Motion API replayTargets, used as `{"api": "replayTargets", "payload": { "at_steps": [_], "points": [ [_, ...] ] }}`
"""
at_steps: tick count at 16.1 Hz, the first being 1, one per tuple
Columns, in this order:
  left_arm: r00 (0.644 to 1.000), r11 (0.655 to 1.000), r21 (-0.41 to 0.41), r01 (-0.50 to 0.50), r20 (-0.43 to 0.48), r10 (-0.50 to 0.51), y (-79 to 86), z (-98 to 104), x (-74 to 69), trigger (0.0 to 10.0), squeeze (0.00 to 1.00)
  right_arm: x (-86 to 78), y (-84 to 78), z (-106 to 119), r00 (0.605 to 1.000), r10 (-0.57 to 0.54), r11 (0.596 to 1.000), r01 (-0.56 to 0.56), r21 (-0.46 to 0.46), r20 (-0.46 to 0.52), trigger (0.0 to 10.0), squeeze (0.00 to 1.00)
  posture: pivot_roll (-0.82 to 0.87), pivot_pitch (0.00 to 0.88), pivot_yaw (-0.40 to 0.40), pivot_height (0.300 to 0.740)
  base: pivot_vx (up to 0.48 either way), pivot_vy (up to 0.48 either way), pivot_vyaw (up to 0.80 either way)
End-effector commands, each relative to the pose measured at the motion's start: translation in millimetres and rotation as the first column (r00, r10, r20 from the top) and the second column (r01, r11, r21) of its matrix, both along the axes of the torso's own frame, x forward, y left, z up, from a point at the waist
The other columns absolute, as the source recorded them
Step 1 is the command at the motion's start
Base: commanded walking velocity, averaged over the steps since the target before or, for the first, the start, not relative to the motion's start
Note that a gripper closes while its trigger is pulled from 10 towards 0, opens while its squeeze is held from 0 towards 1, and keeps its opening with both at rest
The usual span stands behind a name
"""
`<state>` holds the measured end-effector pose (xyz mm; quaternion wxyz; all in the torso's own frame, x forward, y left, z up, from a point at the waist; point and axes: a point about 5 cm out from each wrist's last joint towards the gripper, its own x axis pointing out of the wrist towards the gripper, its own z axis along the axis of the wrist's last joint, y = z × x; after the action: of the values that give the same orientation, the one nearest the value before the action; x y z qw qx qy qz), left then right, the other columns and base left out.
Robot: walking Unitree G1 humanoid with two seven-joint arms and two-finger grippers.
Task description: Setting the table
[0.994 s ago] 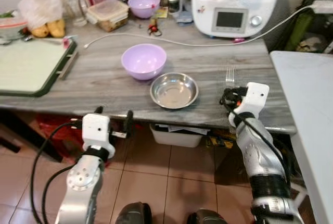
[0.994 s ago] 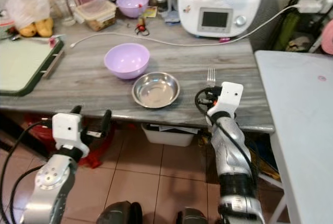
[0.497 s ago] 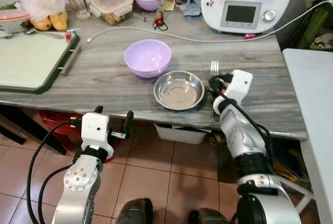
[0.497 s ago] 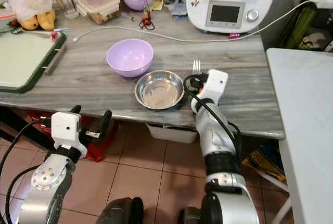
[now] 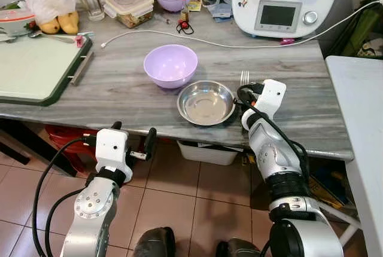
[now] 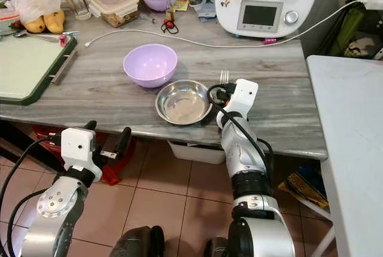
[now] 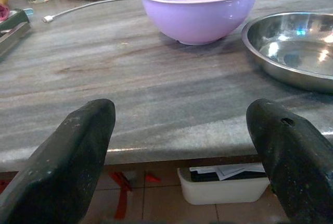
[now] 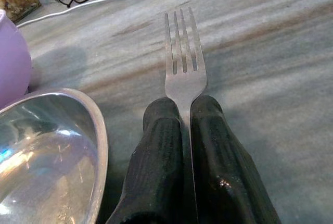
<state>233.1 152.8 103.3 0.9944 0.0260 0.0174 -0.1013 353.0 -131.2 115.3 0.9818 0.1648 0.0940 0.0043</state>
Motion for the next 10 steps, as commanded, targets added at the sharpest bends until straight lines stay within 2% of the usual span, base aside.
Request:
{"api": "replayTargets", "payload": {
  "at_steps": [1, 4, 5, 6, 10],
  "points": [
    [1.0, 1.0, 0.003, 0.002, -0.008, -0.002, 0.4, 0.3, -0.4, 10.0, 0.0, -7.1, 1.2, -16.3, 0.997, -0.001, 1.0, 0.002, 0.003, -0.076, 10.0, 0.0, 0.08, 0.139, 0.067, 0.74, 0.0, 0.0, 0.0],
    [1.0, 1.0, -0.002, 0.01, -0.01, -0.01, -1.9, -0.4, 0.5, 10.0, 0.0, -11.0, -2.4, -22.3, 0.995, -0.011, 1.0, 0.01, -0.012, -0.101, 10.0, 0.0, 0.08, 0.137, 0.065, 0.74, 0.0, 0.0, 0.0],
    [1.0, 1.0, -0.002, 0.011, -0.01, -0.011, -2.2, -0.4, 1.0, 10.0, 0.0, -11.4, -2.7, -23.1, 0.994, -0.012, 1.0, 0.011, -0.013, -0.107, 10.0, 0.56, 0.08, 0.136, 0.064, 0.74, 0.0, 0.0, 0.0],
    [1.0, 1.0, -0.002, 0.01, -0.009, -0.01, -2.5, -0.4, 1.3, 10.0, 0.0, -11.4, -3.2, -22.6, 0.994, -0.014, 1.0, 0.013, -0.017, -0.107, 10.0, 1.0, 0.08, 0.135, 0.062, 0.74, 0.0, 0.0, 0.0],
    [1.0, 1.0, -0.007, 0.013, -0.008, -0.013, -3.7, -0.7, 2.4, 10.0, 0.0, -11.7, -5.7, -19.3, 0.996, -0.021, 0.999, 0.017, -0.048, -0.088, 10.0, 1.0, 0.08, 0.131, 0.06, 0.74, 0.0, 0.0, 0.0]
  ]
}}
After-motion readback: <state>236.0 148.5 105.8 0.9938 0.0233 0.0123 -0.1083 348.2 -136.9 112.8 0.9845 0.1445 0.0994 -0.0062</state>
